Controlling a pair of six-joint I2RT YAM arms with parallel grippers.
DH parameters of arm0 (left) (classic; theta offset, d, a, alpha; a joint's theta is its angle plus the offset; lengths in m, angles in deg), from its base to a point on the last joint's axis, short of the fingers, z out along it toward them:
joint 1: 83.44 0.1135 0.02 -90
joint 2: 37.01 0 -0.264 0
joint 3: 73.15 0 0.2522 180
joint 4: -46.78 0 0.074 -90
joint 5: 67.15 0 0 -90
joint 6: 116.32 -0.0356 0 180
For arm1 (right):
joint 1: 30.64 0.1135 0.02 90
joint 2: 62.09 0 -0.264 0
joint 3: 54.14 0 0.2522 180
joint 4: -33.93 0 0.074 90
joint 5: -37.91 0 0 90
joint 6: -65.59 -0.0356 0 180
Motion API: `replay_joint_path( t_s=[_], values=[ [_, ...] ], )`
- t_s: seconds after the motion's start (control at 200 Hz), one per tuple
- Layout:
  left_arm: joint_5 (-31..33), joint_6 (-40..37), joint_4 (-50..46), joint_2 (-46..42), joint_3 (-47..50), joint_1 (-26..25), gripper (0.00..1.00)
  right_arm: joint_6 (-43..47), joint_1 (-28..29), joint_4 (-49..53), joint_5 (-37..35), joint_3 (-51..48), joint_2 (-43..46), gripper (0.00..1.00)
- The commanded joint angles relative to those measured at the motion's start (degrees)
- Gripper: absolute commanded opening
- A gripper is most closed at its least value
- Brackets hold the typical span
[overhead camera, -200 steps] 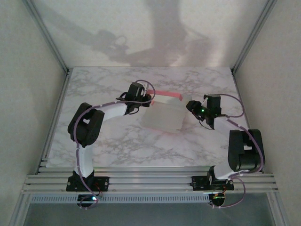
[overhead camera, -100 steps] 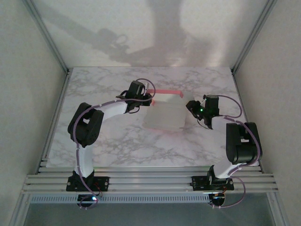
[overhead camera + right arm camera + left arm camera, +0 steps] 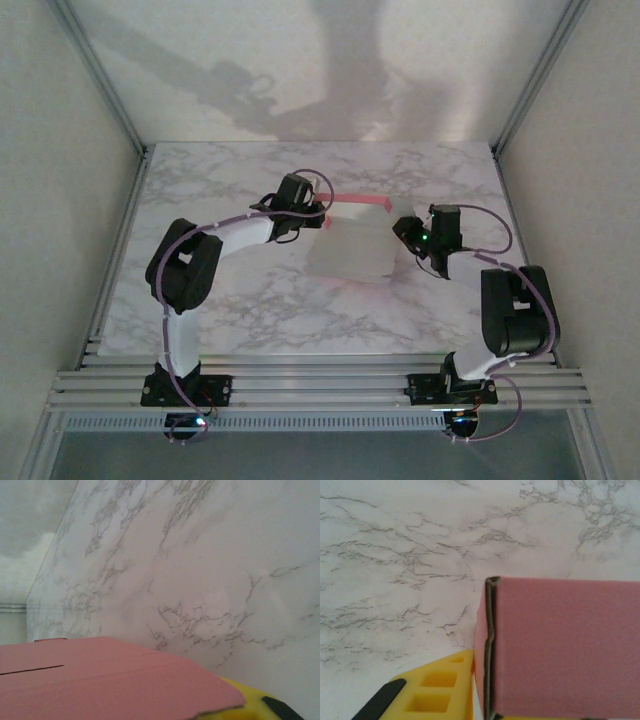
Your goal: Fold the paper box
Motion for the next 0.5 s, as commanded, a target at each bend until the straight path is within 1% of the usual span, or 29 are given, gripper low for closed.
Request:
replay_joint_path(
  t_s=[0.0,0.14,0.26,0.38,0.496],
  values=[
    [0.98,0.77,-1.60,-0.43,-1.46,-0.39,0.15,1.83,0.25,1.89,-2.50,-0.90,2.47,0.31],
    [1.22,0.79,-2.07,-0.27,-1.89,-0.44,0.15,2.53,0.20,3.87,-3.73,-0.31,3.24,0.31],
    [1.50,0.70,-2.33,-0.21,-2.11,-0.39,0.15,2.11,0.18,3.37,-2.44,-0.23,3.39,0.31],
    [1.77,0.70,-2.68,-0.05,-2.18,-0.48,0.15,1.64,0.14,3.17,-1.21,-0.26,3.39,0.26],
    [2.06,0.44,-2.82,-0.06,-2.09,-0.56,0.15,1.17,0.22,2.05,-0.75,-1.06,4.22,0.24]
  ],
)
